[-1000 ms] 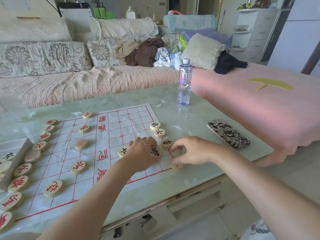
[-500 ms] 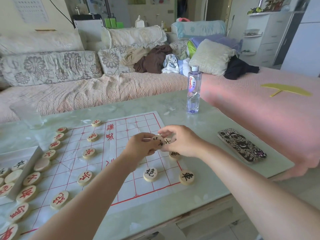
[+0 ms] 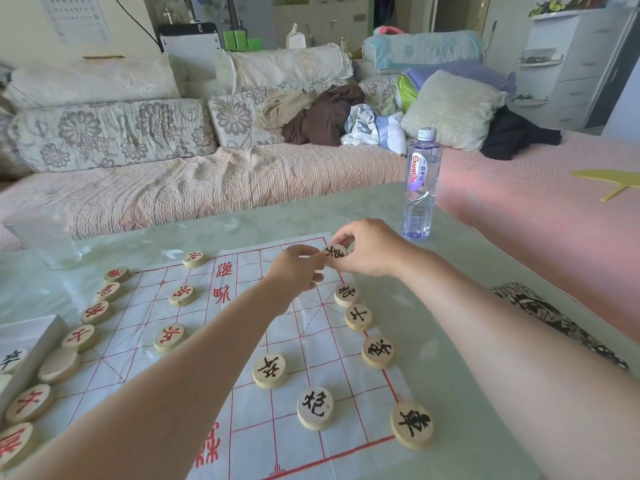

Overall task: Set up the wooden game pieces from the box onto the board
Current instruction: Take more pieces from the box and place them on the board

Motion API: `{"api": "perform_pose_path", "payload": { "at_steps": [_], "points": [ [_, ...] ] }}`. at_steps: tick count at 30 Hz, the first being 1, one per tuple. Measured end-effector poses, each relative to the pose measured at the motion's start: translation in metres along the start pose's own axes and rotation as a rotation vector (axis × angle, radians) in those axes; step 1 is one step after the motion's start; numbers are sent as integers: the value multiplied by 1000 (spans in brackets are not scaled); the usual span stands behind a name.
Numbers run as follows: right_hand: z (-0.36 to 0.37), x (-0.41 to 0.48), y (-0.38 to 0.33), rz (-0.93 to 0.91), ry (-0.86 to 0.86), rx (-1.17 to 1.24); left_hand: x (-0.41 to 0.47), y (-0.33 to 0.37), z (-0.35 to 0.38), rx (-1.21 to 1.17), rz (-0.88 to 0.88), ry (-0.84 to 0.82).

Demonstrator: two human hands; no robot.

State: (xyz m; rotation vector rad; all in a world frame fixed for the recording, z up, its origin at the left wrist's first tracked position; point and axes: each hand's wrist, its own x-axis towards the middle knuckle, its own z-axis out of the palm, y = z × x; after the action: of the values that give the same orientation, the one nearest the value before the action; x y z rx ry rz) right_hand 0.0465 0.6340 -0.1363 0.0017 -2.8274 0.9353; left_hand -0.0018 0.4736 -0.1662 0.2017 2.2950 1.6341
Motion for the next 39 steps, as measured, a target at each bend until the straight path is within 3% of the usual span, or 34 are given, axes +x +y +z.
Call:
{"api": "perform_pose_path", "payload": {
  "at_steps": [4,10,17,23,30,39],
  "points": [
    [16,28,22,37,-22,-74,29,-11,-8,828,254,58],
    [36,51,50,52,-8,-112,53,-28,-3,1166,259,-12],
    [45,58,58,59,-99,-189,53,-38,-1,1139,296,10],
    [35,49,32,67,-58,-242,34,-34,-17,969,371,54],
    [59,34,-69,-6,-115,-1,-19,-41,-90,838,355,166],
    [166,6,-219,-181,-266,103,-109,-95,-249,853,198,385]
  ]
}}
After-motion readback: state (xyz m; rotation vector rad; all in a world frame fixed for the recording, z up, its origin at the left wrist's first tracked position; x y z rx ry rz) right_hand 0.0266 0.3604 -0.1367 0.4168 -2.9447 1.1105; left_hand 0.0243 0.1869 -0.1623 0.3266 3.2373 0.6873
